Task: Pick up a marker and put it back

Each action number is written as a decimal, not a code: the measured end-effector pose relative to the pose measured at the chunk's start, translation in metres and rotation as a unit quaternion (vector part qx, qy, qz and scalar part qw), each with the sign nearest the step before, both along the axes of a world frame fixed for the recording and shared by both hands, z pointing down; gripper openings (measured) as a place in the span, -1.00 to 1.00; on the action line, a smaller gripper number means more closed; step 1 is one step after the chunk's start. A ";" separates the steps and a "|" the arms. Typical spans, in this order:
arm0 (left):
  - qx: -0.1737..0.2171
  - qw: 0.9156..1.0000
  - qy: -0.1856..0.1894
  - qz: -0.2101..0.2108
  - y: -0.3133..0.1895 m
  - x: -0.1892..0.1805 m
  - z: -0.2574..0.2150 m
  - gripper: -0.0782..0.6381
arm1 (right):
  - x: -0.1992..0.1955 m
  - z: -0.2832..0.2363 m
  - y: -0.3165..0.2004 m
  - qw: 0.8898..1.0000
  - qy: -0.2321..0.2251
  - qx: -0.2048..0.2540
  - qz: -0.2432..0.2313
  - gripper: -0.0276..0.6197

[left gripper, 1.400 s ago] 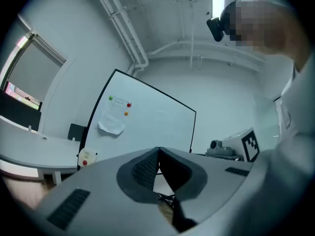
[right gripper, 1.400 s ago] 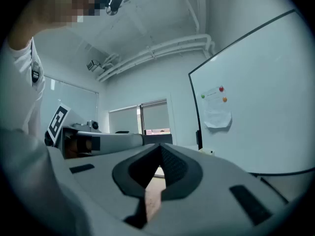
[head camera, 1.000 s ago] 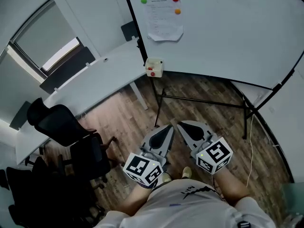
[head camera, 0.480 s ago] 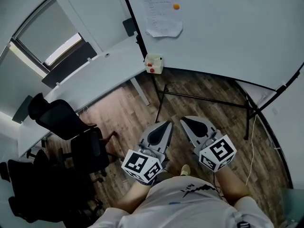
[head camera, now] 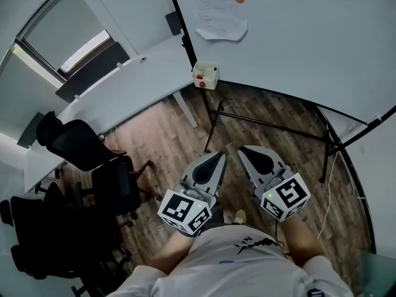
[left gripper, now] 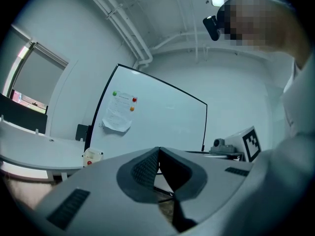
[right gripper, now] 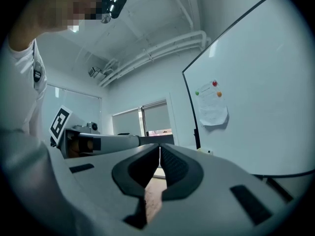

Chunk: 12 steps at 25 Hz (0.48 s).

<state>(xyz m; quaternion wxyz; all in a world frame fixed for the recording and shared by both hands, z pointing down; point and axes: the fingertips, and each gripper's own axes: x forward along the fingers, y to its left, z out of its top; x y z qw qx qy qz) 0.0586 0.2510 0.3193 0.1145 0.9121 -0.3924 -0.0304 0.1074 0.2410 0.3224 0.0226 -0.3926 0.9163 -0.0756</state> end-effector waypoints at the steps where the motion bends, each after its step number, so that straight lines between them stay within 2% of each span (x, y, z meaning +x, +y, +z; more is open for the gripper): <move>1: -0.002 1.000 0.000 0.000 -0.006 -0.001 0.002 -0.75 | -0.001 0.003 -0.006 1.000 0.002 -0.002 0.001 -0.87; 12: 0.008 1.000 -0.007 0.019 -0.127 -0.031 0.012 -0.75 | -0.030 0.017 -0.122 0.999 0.026 -0.015 0.025 -0.87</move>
